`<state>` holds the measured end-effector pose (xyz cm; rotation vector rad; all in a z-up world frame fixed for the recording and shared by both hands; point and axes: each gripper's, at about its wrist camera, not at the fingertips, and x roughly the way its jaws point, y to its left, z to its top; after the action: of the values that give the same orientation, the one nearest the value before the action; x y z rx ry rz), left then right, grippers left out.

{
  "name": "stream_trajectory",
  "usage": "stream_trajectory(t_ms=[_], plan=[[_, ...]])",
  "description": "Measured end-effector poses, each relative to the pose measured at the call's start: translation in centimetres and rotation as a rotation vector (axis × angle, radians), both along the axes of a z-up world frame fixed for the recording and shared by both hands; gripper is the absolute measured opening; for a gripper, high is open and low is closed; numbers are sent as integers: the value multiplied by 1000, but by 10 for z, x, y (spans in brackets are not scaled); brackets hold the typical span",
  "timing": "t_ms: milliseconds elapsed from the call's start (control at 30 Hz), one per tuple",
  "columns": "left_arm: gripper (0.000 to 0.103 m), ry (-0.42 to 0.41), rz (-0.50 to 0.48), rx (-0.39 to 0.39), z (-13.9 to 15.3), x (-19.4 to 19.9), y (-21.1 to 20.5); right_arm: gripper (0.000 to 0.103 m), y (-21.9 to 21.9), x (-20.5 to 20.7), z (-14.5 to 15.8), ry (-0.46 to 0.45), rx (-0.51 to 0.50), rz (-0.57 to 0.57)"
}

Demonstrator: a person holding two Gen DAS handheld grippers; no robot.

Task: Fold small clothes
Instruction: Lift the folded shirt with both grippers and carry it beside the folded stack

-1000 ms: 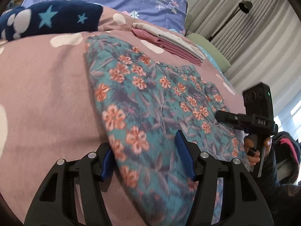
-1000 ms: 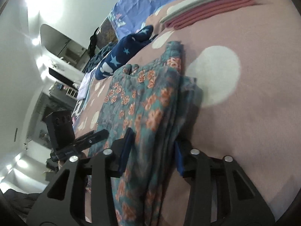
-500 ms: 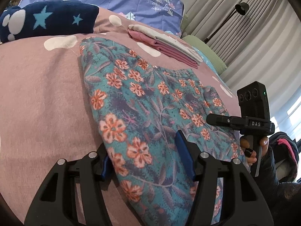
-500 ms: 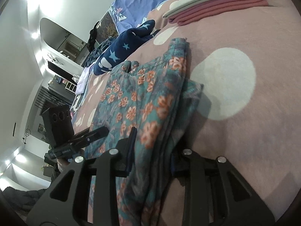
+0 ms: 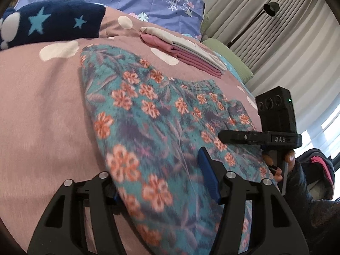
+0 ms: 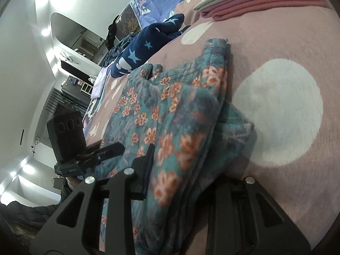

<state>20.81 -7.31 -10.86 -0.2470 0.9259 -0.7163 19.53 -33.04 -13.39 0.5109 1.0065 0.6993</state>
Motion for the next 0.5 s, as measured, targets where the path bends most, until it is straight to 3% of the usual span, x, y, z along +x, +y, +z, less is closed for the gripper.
stream_trajectory(t_ms=[100, 200, 300, 500], plan=[[33, -10, 23, 46, 2, 3, -4, 23, 6, -5, 4, -34, -55, -18], [20, -69, 47, 110, 14, -7, -11, 21, 15, -15, 16, -84, -129, -57], [18, -160, 63, 138, 40, -26, -19, 19, 18, -32, 38, -156, -138, -98], [18, -362, 22, 126, 116, -73, -37, 19, 10, -102, 110, -393, -182, -190]])
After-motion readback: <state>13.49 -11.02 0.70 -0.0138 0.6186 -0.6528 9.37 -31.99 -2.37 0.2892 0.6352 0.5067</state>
